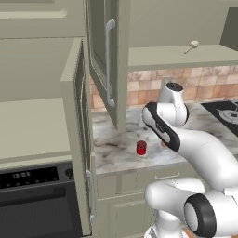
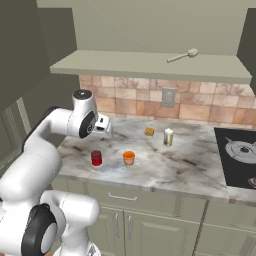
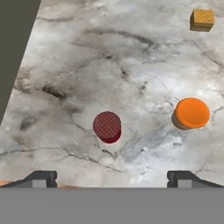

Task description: Pick the jam and jam from the counter and place them in the cabinets closest to them.

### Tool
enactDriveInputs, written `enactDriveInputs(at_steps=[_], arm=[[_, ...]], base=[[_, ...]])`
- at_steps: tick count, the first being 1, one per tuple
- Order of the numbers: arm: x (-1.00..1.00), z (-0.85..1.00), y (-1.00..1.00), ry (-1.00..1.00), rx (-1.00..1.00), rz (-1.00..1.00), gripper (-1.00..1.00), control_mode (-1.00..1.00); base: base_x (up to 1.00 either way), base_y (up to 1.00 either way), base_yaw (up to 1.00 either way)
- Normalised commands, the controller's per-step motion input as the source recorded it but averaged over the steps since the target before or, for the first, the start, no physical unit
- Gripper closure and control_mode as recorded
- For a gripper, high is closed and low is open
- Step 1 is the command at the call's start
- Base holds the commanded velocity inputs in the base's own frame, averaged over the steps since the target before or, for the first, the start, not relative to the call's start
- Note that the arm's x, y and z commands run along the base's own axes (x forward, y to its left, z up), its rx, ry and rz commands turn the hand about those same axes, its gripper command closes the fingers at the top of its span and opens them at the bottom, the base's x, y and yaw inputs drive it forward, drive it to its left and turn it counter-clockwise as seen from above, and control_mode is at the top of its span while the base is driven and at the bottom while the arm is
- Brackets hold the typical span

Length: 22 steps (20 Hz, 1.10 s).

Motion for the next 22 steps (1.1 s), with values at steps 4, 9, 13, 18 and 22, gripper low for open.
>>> enactDriveInputs(at_steps=[4, 9, 13, 18, 22], arm=[[0.09, -0.22, 0.02, 0.0, 0.0, 0.0, -1.0, -1.0], [0.05, -0.22, 0.08, 0.0, 0.0, 0.0, -1.0, -1.0], [0.03, -0.21, 0.07, 0.0, 0.0, 0.0, -1.0, -1.0], [0.05, -0.2, 0.05, 0.0, 0.0, 0.0, -1.0, -1.0], [0.07, -0.2, 0.0, 0.0, 0.0, 0.0, -1.0, -1.0]], base=[[0.0, 0.0, 0.0], [0.0, 0.0, 0.0], [0.0, 0.0, 0.0], [0.0, 0.0, 0.0], [0.0, 0.0, 0.0]])
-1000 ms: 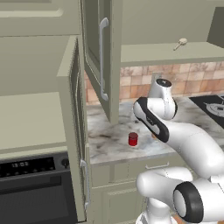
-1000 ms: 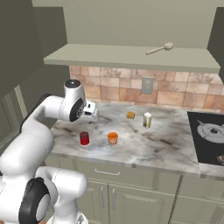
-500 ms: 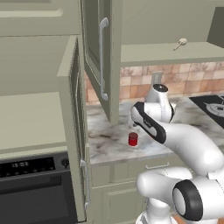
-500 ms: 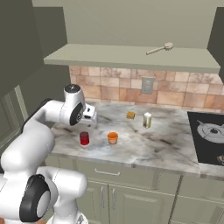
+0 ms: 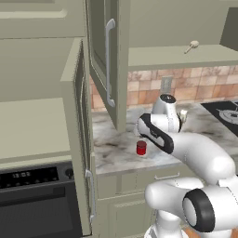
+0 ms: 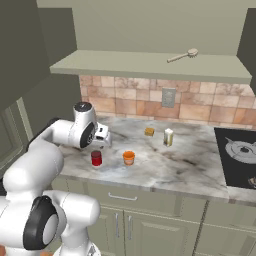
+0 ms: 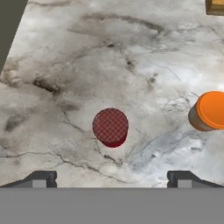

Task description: Pick the jam and jam from the counter and place them in the cabinets closest to them.

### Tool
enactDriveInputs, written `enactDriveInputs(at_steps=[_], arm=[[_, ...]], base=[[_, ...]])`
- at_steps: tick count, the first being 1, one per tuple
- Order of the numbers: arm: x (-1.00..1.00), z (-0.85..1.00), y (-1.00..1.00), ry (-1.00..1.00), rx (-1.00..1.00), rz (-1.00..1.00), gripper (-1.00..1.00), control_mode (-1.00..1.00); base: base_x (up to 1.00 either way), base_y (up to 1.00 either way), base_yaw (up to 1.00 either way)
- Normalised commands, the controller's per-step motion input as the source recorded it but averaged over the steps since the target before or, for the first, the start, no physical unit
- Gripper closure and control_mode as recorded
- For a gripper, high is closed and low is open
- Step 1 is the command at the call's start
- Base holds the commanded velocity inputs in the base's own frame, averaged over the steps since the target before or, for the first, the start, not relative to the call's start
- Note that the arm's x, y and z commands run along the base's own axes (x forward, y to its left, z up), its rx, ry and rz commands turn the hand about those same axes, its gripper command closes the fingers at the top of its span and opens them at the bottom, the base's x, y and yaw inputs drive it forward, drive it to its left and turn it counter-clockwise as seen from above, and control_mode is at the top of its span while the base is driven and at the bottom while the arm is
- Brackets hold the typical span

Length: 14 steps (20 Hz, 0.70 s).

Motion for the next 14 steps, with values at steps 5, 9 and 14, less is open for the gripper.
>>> enactDriveInputs(at_steps=[5, 9, 14], arm=[[0.1, -0.21, 0.0, 0.0, 0.0, 0.0, -1.0, -1.0], [0.1, -0.21, 0.0, 0.0, 0.0, 0.0, -1.0, -1.0], [0.12, -0.2, 0.0, 0.0, 0.0, 0.0, -1.0, -1.0]], base=[[0.0, 0.0, 0.0], [0.0, 0.0, 0.0], [0.0, 0.0, 0.0]])
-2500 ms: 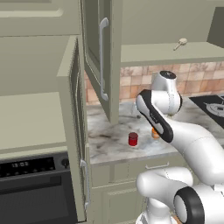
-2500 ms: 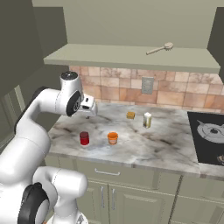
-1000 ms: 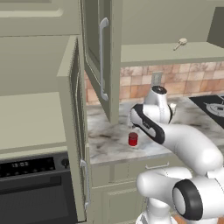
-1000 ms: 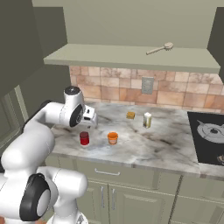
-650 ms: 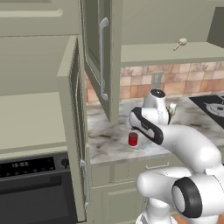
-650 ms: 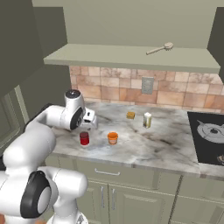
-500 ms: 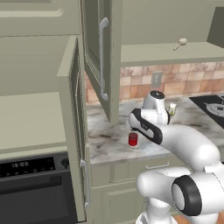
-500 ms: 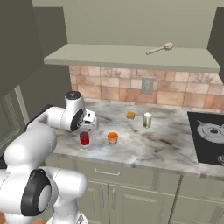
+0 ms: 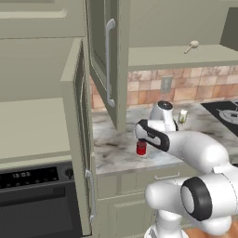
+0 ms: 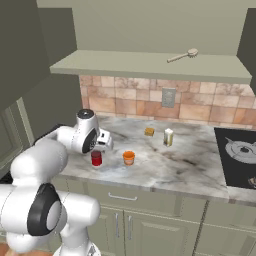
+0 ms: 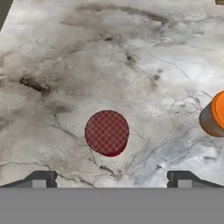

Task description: Pick the jam and jam from the counter and place them in the cabinets closest to them.

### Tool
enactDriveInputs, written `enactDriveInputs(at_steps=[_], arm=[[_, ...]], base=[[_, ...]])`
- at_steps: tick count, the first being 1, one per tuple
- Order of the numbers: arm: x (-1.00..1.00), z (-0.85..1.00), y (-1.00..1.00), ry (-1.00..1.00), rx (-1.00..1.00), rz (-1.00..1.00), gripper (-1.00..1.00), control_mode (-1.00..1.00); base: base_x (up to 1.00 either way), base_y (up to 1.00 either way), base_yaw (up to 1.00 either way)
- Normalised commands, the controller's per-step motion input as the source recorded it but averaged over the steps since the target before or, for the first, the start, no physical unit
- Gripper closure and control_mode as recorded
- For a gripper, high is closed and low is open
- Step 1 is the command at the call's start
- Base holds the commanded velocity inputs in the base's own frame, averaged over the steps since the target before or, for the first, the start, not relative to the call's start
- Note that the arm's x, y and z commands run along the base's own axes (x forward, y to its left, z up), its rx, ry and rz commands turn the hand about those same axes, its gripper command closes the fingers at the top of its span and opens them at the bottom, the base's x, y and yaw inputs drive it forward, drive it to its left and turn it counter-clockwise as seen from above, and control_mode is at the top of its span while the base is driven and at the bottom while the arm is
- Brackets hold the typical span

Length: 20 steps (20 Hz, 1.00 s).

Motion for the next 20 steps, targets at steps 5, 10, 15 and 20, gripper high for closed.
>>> enactDriveInputs(at_steps=[5, 10, 15, 20], arm=[[0.15, -0.18, 0.03, 0.0, 0.0, 0.0, -1.0, -1.0], [0.17, -0.17, 0.06, 0.0, 0.0, 0.0, -1.0, -1.0], [0.17, -0.16, 0.03, 0.0, 0.0, 0.0, -1.0, -1.0], [0.1, -0.18, 0.0, 0.0, 0.0, 0.0, -1.0, -1.0]], base=[[0.0, 0.0, 0.0], [0.0, 0.0, 0.0], [0.0, 0.0, 0.0], [0.0, 0.0, 0.0]])
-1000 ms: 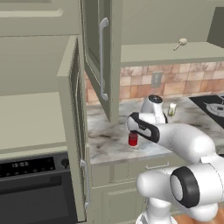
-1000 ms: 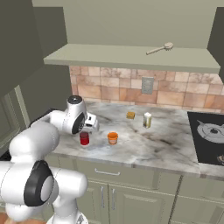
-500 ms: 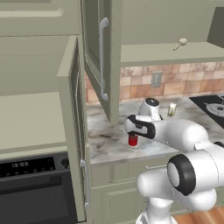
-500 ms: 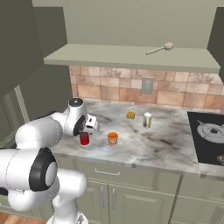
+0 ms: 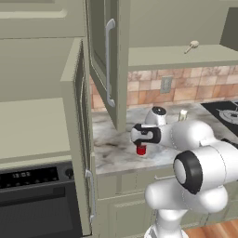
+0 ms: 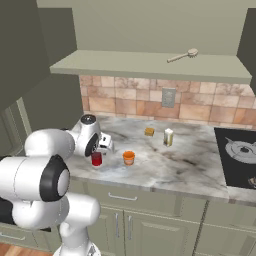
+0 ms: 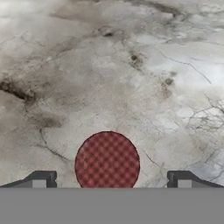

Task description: Pick the jam and jam from the counter and place them in the cabinets closest to them.

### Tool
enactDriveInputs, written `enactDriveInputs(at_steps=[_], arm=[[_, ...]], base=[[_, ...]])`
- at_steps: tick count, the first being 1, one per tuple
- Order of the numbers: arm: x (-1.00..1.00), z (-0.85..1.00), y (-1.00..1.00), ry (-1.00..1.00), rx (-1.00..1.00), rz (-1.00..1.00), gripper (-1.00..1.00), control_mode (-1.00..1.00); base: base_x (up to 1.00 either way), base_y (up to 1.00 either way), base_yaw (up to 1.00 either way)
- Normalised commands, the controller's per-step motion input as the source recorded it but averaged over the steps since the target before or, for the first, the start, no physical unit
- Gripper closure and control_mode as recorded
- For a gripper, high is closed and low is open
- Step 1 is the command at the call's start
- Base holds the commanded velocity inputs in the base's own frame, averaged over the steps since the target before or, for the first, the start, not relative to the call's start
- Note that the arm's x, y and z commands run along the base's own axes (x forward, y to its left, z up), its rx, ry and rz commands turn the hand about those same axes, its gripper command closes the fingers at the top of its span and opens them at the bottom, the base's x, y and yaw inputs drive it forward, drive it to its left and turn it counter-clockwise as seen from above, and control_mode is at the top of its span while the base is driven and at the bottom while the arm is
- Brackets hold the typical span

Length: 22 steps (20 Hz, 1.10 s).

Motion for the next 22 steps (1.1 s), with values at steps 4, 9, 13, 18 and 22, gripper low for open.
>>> enactDriveInputs(at_steps=[4, 9, 13, 18, 22], arm=[[0.11, -0.18, 0.0, 0.0, 0.0, 0.0, -1.0, -1.0], [0.11, -0.18, 0.0, 0.0, 0.0, 0.0, -1.0, -1.0], [0.1, -0.17, 0.01, 0.0, 0.0, 0.0, -1.0, -1.0], [0.1, -0.14, 0.0, 0.0, 0.0, 0.0, -1.0, -1.0], [0.07, -0.12, 0.0, 0.0, 0.0, 0.0, -1.0, -1.0]], base=[[0.0, 0.0, 0.0], [0.0, 0.0, 0.0], [0.0, 0.0, 0.0], [0.0, 0.0, 0.0], [0.0, 0.0, 0.0]])
